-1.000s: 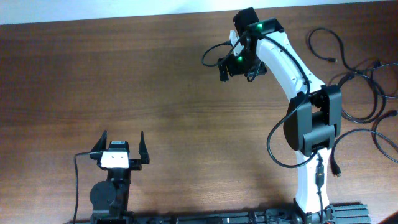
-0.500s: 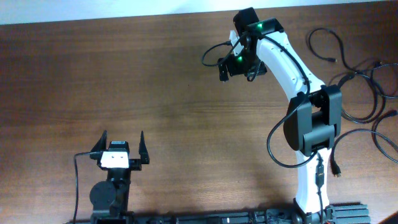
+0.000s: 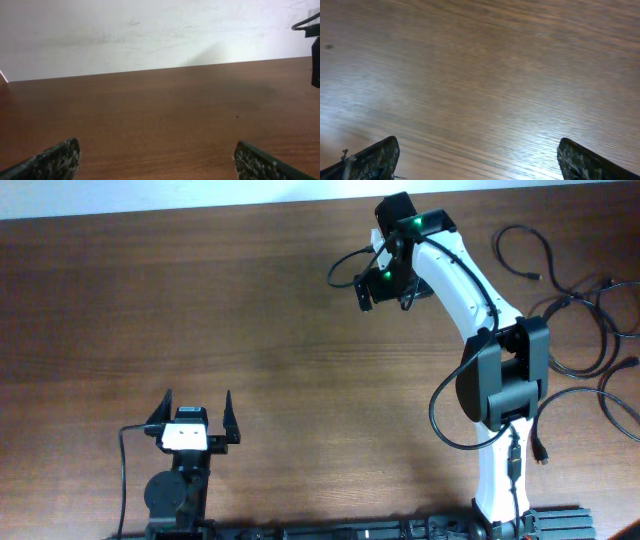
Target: Untangle cables
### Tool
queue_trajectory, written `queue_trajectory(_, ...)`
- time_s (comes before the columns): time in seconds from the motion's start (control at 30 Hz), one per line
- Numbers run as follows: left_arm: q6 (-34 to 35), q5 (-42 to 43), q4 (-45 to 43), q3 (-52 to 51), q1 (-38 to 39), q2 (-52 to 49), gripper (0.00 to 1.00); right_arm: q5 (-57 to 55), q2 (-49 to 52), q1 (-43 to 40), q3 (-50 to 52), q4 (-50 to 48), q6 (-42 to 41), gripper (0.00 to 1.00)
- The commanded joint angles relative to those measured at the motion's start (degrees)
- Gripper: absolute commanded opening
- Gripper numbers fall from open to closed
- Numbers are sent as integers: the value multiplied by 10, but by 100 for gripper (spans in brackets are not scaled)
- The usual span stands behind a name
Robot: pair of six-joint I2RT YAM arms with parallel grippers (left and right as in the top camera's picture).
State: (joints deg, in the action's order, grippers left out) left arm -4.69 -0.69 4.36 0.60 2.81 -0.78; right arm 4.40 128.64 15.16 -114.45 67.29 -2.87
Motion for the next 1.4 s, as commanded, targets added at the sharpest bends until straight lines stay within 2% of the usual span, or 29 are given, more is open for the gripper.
queue_trajectory(0.0, 9, 3, 4, -1, -3, 5, 99, -43, -18, 2, -10, 0, 12, 99)
queue_trajectory(0.33, 9, 3, 4, -1, -3, 5, 99, -51, -18, 1, -9, -2, 11, 99)
queue_trajectory(0.47, 9, 3, 4, -1, -3, 5, 99, -50, -23, -5, -10, -2, -24, 99)
queue_trajectory(0.83, 9, 3, 4, -1, -3, 5, 99, -58, -87, -26, 29, -37, -40, 99)
queue_trajectory(1.03, 9, 3, 4, -1, -3, 5, 99, -58, -185, -48, 182, -129, -58, 99)
queue_trajectory(1.37, 9, 3, 4, -1, -3, 5, 99, -58, -413, -93, 537, -416, -97, 99)
